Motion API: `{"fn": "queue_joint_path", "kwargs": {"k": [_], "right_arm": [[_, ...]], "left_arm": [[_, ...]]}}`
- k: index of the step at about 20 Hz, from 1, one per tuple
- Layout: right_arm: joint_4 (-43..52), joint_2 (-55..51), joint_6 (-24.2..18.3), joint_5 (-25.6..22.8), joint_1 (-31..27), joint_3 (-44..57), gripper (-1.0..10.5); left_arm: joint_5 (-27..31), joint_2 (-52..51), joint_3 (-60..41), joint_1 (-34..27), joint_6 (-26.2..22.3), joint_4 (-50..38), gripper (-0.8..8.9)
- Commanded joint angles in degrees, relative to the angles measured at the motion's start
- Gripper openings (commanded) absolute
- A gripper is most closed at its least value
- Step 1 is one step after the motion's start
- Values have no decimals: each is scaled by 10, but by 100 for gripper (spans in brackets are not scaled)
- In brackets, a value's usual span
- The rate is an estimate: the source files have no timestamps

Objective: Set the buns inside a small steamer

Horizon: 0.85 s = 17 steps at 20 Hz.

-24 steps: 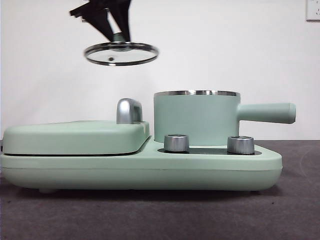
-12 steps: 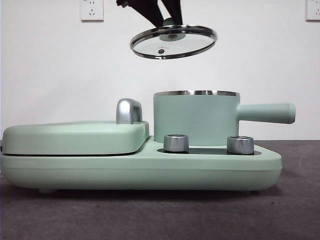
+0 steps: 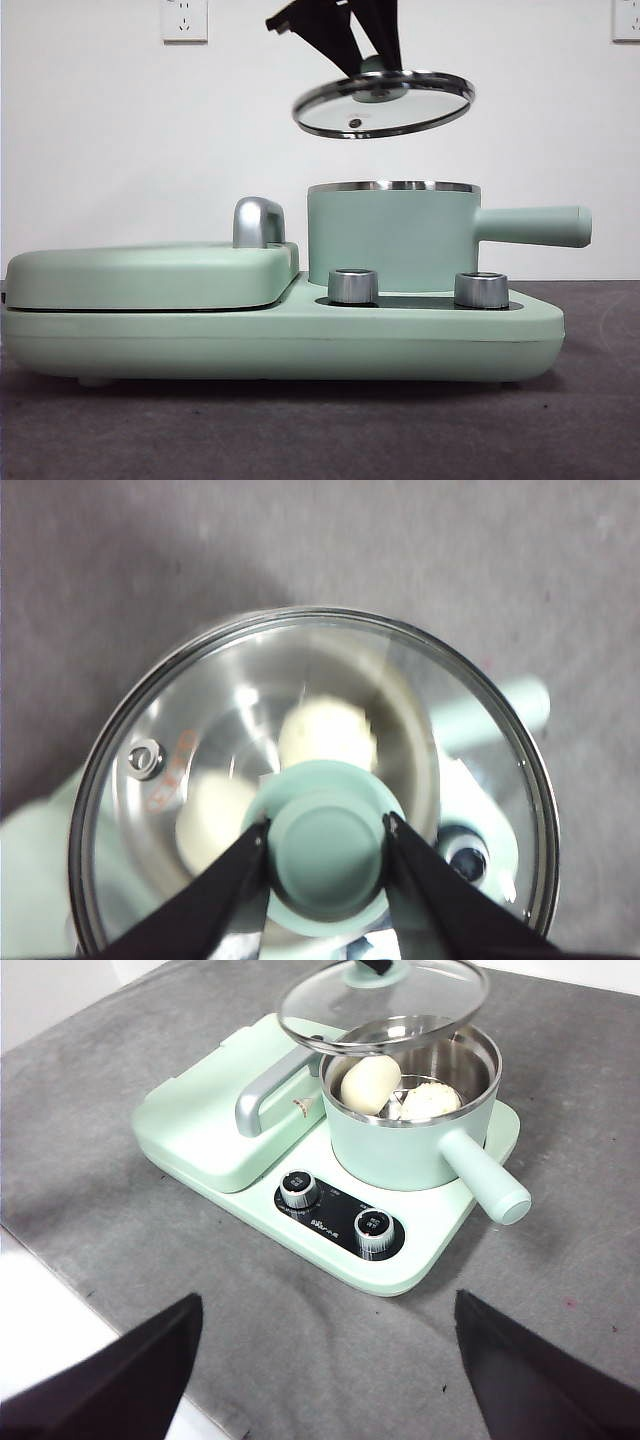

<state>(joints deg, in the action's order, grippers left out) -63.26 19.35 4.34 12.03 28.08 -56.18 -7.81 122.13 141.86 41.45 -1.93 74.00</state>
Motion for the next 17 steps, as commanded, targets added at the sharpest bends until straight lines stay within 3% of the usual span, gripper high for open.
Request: {"fn": "queue_joint_path", "kwargs": {"k": [1, 17], "right_arm": [[7, -1, 10, 2, 3, -5, 402], [11, -1, 11, 0, 3, -5, 402]], "left_arm": [[-3, 29, 17, 7, -9, -16, 82], [16, 73, 17, 1, -34, -40, 55]]}}
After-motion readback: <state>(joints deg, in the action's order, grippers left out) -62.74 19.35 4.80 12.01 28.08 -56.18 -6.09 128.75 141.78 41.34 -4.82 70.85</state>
